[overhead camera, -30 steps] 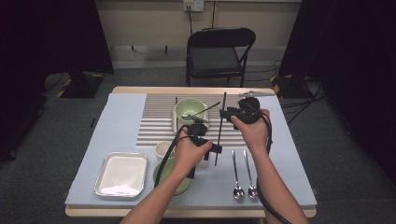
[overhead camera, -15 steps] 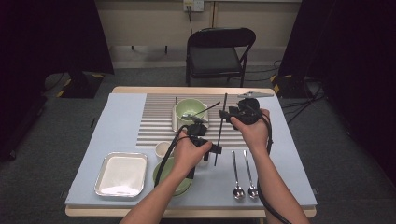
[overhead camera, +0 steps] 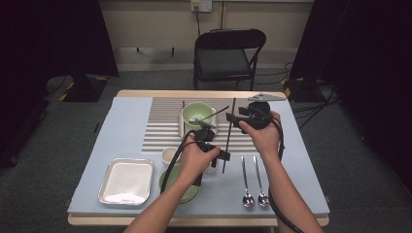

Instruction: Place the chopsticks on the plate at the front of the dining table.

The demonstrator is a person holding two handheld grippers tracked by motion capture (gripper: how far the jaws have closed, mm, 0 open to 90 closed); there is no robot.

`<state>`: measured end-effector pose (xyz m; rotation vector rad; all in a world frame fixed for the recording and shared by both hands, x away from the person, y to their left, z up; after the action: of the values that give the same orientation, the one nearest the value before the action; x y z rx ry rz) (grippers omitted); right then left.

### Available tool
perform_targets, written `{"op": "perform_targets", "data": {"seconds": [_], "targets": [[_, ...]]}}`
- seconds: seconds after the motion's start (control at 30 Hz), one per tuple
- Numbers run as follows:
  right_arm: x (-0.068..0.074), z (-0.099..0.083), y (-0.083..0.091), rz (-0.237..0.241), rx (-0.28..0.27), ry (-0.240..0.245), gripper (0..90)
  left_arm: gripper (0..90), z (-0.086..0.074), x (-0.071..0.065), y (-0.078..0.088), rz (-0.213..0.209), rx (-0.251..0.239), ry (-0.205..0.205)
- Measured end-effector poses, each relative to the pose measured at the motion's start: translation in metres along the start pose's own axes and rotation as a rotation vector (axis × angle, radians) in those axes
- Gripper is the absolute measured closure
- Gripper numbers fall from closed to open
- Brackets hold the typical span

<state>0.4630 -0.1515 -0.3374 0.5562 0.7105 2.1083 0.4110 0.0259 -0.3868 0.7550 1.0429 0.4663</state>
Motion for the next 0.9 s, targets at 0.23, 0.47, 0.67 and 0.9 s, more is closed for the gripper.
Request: {"op": "perform_targets", "data": {"seconds": [0.23, 0.47, 0.67, 0.9], "targets": [[-0.004, -0.002, 0.000, -0.001, 0.009, -0.005, 37.5, 86.6, 0.000, 0.002, 0.001, -0.005, 0.000, 0.019], [-0.011, -0.009, -0.002, 0.002, 0.020, -0.022, 33.7, 86.5, 0.001, 0.004, 0.003, 0.003, 0.001, 0.011], [-0.013, -0.011, -0.001, -0.006, 0.028, -0.022, 31.4, 86.5, 0.001, 0.005, 0.004, -0.004, -0.004, 0.019], [-0.015, -0.014, -0.002, -0.015, 0.047, -0.019, 29.5, 86.5, 0.001, 0.005, 0.006, -0.005, -0.003, 0.017]]}}
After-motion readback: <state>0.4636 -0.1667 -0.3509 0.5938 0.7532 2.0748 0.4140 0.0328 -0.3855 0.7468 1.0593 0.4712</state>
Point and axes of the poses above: each handheld gripper's, and its own axes: y roughly backward along the jaws, z roughly out of its top, x roughly to its left, the point moved 1 cm from there along -y, roughly forward along the jaws, and after that the axes turned 13 degrees about x, right-handed, at the moved point
